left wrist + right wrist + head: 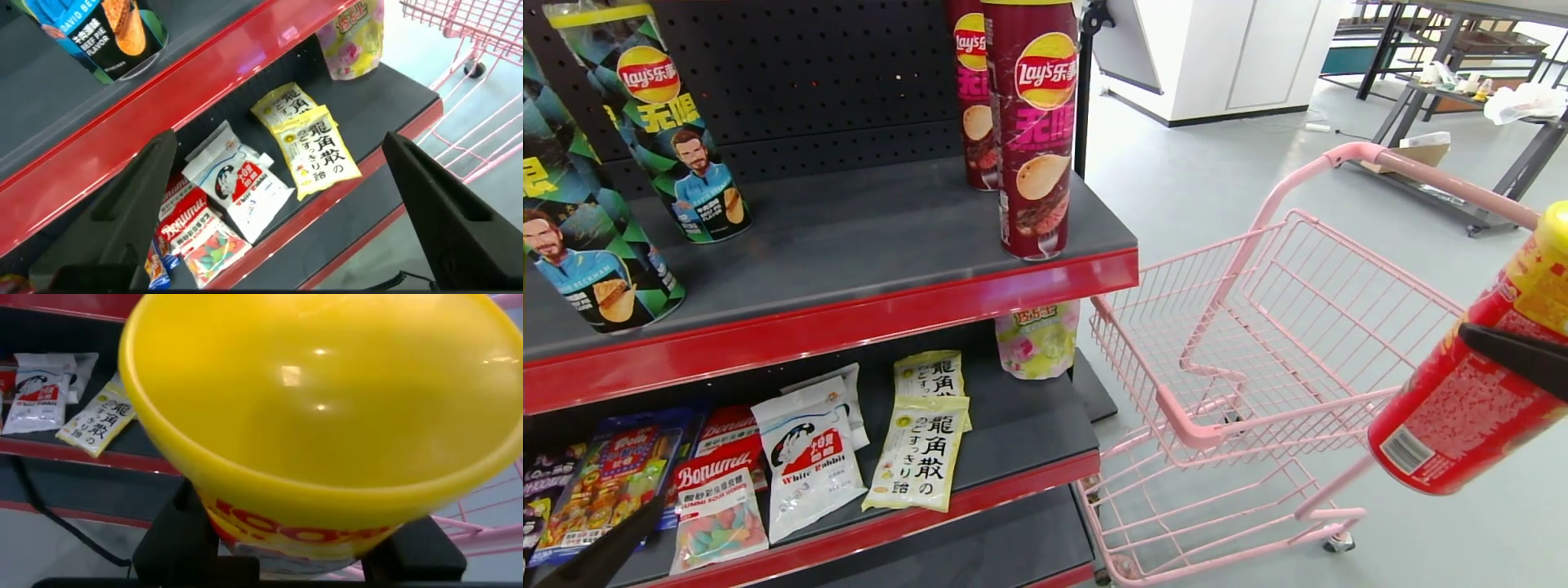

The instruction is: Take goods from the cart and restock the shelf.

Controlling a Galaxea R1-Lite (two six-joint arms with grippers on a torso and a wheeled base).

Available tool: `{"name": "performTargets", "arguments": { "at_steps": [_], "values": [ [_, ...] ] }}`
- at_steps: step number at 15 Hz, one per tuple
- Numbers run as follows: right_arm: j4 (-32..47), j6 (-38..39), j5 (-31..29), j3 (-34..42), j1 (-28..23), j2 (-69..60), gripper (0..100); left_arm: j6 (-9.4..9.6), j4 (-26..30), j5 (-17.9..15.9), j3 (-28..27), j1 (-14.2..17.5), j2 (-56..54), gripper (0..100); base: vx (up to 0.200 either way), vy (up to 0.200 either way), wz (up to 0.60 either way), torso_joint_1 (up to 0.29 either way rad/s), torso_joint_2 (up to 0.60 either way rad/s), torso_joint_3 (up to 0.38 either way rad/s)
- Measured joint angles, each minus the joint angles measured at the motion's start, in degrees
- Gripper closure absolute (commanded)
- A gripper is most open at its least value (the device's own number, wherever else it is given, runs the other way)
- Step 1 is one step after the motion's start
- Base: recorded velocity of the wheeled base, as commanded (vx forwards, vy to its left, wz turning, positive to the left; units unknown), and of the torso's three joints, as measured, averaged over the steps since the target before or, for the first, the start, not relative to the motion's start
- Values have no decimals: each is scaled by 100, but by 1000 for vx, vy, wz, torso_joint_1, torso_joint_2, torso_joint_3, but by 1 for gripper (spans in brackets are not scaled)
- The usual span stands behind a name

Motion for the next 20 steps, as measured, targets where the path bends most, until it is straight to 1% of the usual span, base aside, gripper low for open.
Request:
{"name": "performTargets", "arguments": {
  "at_steps": [1,3,8,10,13,17,20],
  "values": [
    [-6,5,77,2,35,18,100,0,0,41,-1,0,-5,0,0,0,0,0,0,0],
    [13,2,268,83,61,46,100,2,-2,197,0,4,-6,0,-200,-200,0,-2,2,2],
    [13,-96,250,90,48,157,100,9,0,228,-1,4,-16,0,-200,-200,0,1,0,1],
    [2,-129,250,112,37,154,100,33,-11,222,-4,0,-17,0,0,0,0,0,0,0],
    [7,-129,233,132,20,135,100,154,-20,215,-6,-2,-27,0,0,0,0,0,0,0],
    [-4,-126,233,217,6,134,100,172,-9,222,0,4,-85,0,0,0,0,0,0,0],
    [-9,-129,233,297,-11,107,100,169,11,228,5,0,-102,0,-200,0,0,9,4,1]
  ]
}}
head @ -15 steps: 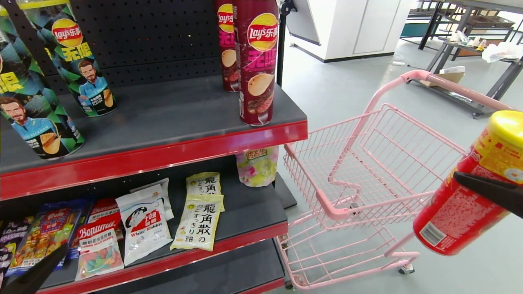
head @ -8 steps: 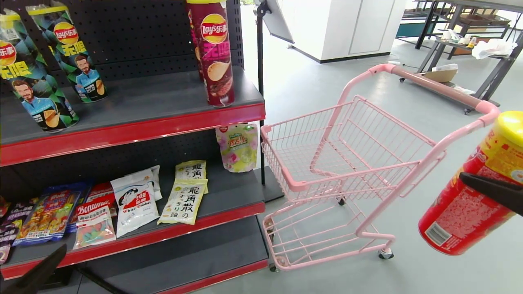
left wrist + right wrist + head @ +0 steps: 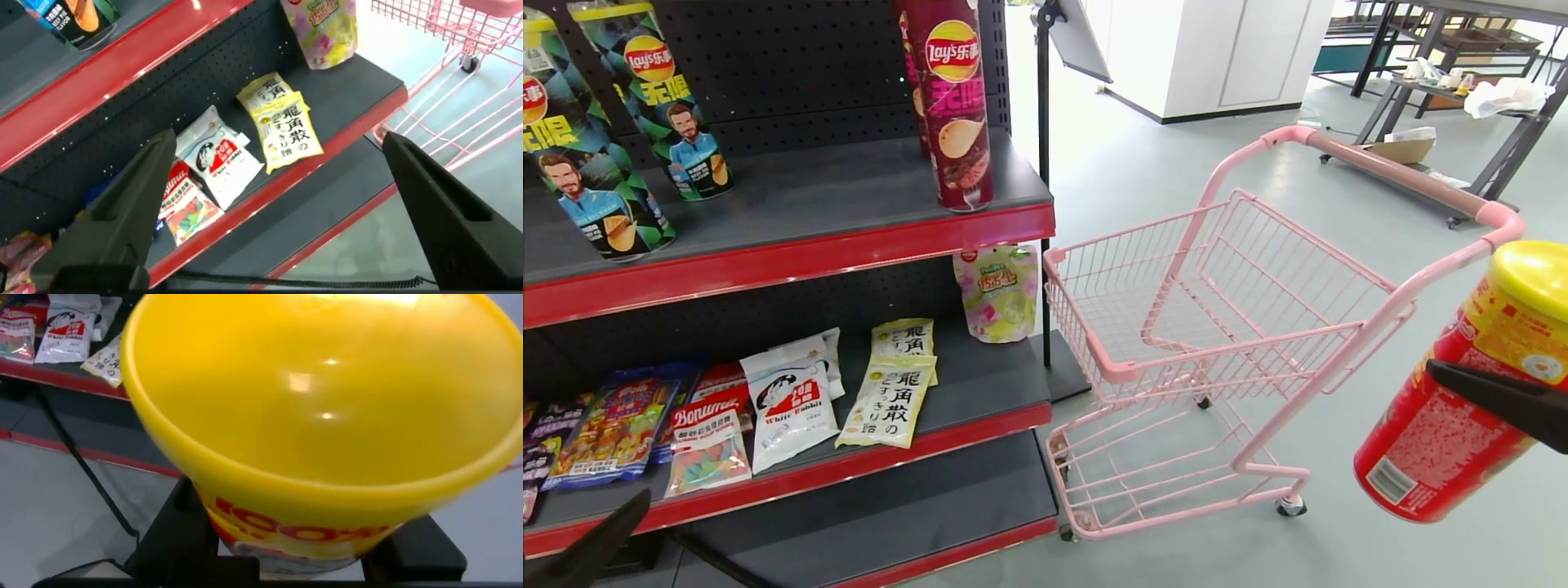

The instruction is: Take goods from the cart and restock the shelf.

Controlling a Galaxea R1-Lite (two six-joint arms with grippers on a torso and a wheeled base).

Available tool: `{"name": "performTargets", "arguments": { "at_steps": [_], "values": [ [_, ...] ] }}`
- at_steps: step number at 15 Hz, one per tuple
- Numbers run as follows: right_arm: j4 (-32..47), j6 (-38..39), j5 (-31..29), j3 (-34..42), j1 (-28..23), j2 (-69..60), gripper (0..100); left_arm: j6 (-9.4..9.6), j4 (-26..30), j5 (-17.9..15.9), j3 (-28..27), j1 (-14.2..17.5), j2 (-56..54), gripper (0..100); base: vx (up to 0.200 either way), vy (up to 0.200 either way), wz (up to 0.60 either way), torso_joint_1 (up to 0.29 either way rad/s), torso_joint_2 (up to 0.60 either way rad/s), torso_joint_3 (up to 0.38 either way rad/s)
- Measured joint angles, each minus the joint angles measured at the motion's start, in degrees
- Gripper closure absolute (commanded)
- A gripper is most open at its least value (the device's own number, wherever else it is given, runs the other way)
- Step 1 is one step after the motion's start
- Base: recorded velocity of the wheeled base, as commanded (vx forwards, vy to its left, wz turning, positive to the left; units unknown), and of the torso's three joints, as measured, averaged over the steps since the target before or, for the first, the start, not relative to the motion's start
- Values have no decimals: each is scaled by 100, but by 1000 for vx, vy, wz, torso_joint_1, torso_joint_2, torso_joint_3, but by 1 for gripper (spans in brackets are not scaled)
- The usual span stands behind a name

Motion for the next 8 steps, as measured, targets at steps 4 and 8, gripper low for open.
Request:
{"name": "performTargets", "arguments": {
  "at_steps": [4,8],
  "values": [
    [5,-5,2,22,-2,-24,100,0,-4,0,6,4,-7,0,-150,0,0,-2,-1,1],
    [-26,-77,-191,96,-6,-37,100,-2,-17,-2,11,-2,-18,0,0,0,450,-2,1,2]
  ]
}}
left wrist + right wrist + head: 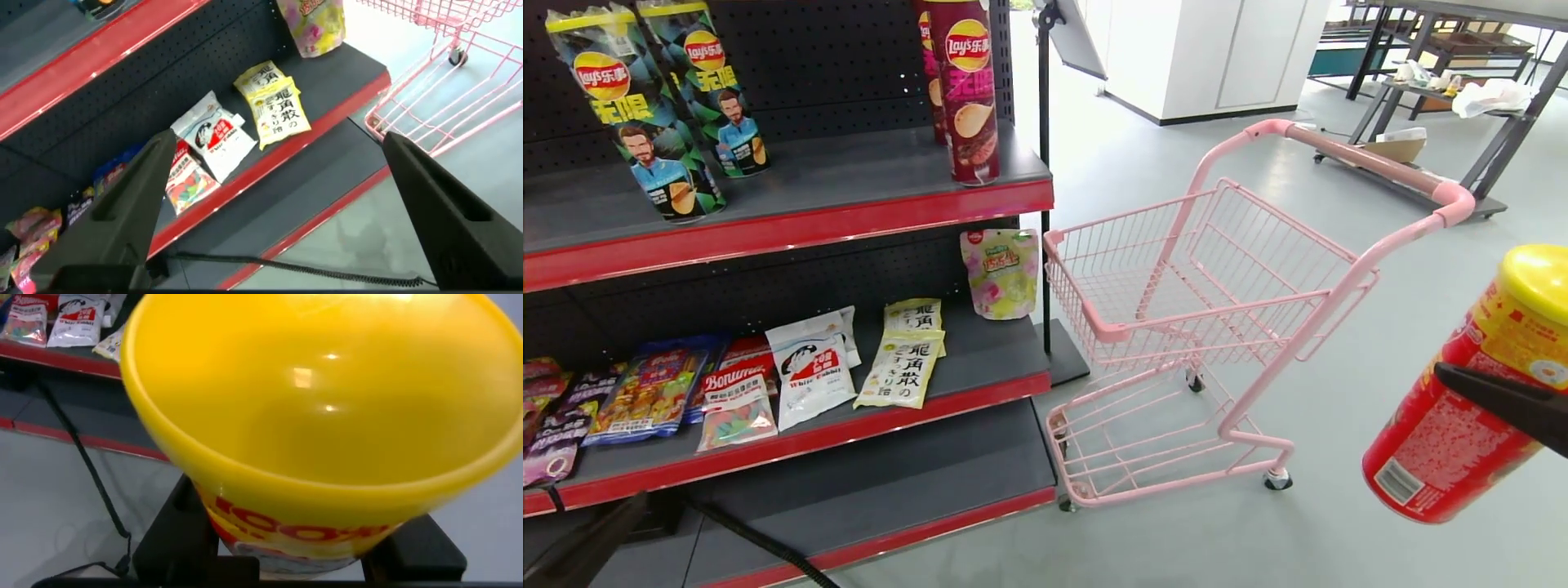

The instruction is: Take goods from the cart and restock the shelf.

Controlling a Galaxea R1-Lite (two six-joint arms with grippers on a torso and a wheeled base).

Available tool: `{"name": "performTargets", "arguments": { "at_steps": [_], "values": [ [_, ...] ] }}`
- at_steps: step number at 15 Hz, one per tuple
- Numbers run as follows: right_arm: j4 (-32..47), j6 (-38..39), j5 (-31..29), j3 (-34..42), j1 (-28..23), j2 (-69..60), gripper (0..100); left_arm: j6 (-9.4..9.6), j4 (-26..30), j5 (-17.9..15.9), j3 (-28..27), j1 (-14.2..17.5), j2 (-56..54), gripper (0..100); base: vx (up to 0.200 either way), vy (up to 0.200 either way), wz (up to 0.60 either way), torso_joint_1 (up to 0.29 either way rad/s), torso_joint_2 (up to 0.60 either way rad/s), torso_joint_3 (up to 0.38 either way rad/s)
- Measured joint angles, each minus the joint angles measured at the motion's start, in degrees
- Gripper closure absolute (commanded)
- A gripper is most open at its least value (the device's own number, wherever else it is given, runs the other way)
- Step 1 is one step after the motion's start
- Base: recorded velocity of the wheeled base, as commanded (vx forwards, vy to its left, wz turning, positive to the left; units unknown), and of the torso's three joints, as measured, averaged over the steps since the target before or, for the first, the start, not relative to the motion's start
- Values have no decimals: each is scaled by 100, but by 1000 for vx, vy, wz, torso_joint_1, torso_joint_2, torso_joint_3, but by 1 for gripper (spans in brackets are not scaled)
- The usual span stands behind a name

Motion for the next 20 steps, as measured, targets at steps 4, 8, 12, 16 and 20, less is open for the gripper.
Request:
{"name": "performTargets", "arguments": {
  "at_steps": [4,8,12,16,20],
  "values": [
    [-12,-5,-6,50,1,-18,100,0,-7,10,-9,6,-23,0,0,0,600,8,1,4],
    [-12,-38,-5,138,4,-46,100,0,28,11,-5,0,-63,0,0,100,0,2,0,2],
    [-43,-38,-5,278,-5,-178,100,0,33,13,0,2,-67,0,0,200,0,1,0,4],
    [-24,-35,-9,419,-55,-335,100,0,20,10,-2,13,-67,0,0,200,0,2,4,5],
    [-13,-40,-6,516,-84,-457,100,0,4,10,-5,9,-72,0,0,200,0,5,4,1]
  ]
}}
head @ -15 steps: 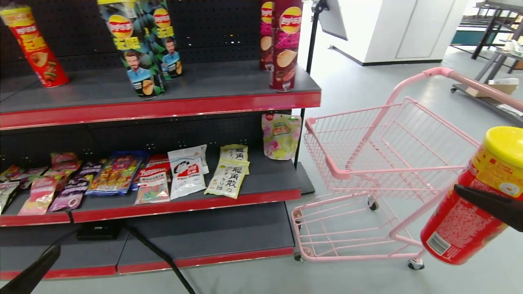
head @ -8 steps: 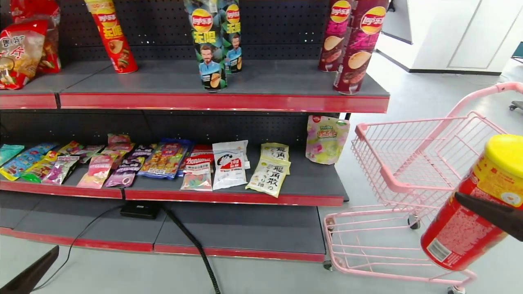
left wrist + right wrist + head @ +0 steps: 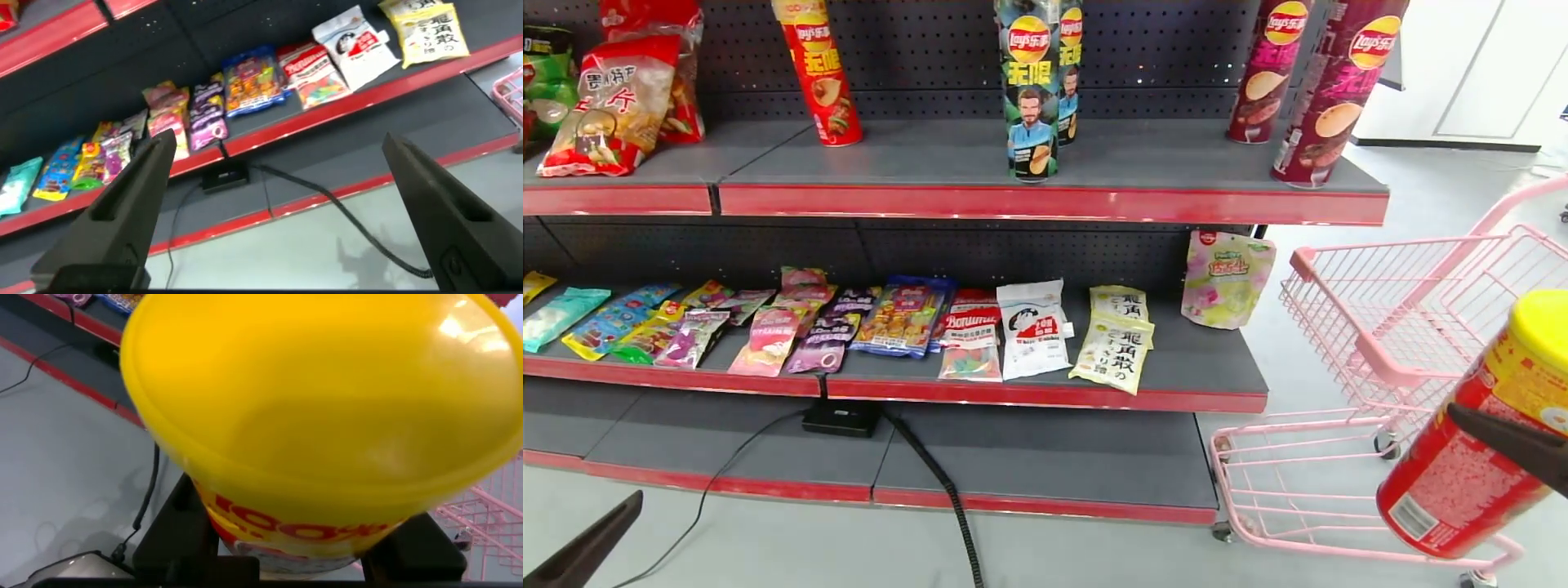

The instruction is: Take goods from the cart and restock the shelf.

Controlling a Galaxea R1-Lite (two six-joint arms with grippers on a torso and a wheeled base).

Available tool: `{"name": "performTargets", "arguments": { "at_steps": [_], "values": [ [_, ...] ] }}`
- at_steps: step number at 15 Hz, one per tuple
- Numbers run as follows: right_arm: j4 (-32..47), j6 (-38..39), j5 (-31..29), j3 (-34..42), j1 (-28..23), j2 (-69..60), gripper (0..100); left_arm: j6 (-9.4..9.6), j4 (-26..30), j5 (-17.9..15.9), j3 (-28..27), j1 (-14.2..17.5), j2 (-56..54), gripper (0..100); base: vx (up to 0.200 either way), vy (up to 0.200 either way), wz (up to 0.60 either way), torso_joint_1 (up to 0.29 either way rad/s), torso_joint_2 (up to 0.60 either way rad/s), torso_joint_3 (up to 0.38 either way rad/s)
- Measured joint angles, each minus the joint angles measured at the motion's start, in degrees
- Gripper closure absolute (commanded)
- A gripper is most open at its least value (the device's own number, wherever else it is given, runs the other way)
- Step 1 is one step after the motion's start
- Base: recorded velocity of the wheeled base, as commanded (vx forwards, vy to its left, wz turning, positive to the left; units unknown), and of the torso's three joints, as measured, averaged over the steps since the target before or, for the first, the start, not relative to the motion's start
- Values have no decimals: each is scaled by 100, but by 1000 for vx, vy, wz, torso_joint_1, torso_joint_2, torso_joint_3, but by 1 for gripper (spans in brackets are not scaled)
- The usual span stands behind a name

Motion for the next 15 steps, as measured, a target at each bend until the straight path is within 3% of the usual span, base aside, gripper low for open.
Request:
{"name": "performTargets", "arguments": {
  "at_steps": [2,5,15],
  "values": [
    [4,0,-2,72,-4,-88,100,49,2,-10,0,-2,-33,0,0,100,0,4,-1,1],
    [-13,2,0,72,2,-134,100,304,13,0,10,-6,-91,0,0,0,0,0,0,0],
    [11,-2,-11,61,-80,-134,100,334,89,99,16,28,-119,0,200,0,0,3,2,5]
  ]
}}
